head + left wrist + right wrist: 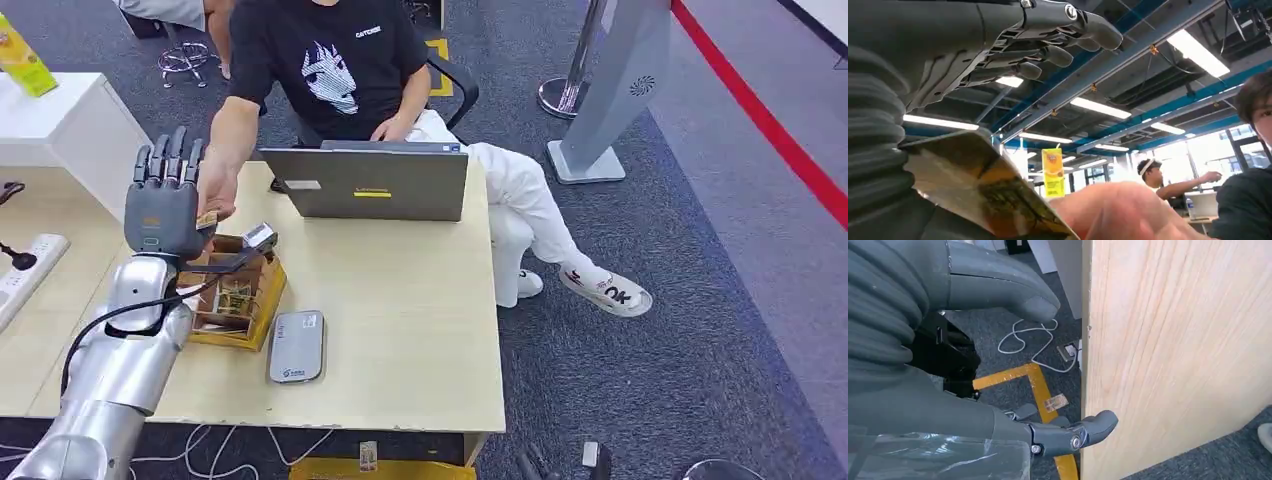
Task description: Pass the card to the sensor for recognition and then transmit it.
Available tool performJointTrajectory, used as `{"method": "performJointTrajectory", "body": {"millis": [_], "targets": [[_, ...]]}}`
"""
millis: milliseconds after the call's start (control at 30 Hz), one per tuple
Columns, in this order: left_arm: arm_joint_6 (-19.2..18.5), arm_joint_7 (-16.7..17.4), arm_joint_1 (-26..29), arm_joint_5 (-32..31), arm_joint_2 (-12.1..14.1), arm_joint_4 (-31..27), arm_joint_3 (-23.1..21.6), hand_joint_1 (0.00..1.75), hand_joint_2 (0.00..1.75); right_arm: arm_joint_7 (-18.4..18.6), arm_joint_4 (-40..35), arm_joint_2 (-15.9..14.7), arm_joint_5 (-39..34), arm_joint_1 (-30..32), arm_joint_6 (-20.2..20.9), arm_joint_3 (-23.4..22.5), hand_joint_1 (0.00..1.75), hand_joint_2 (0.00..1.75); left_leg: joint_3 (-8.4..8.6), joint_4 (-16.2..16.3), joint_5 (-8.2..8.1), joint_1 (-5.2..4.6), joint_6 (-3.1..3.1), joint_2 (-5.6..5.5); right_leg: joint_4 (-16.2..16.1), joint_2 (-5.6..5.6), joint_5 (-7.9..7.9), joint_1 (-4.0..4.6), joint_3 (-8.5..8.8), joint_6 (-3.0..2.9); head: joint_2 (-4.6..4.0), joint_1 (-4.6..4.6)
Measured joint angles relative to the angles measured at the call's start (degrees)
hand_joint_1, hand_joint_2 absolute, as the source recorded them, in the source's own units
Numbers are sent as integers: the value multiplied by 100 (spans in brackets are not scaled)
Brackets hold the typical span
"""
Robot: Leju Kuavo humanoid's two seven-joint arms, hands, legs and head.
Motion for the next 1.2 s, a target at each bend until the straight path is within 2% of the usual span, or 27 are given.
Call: {"method": "performJointTrajectory", "body": {"millis": [533, 1200], "targets": [[210, 70, -9, 0, -41, 177, -59, 0, 175, 0, 17, 4, -15, 7, 2, 0, 0, 175, -2, -1, 0, 0, 0, 2, 0, 1, 0, 0, -3, 0, 0, 0], [214, 74, -9, 0, -63, 177, -59, 0, 175, 0, 17, 4, -13, 11, 2, 0, 0, 175, -2, 0, 0, 0, 0, 1, 0, 1, 0, 0, -2, 0, 0, 0]]}}
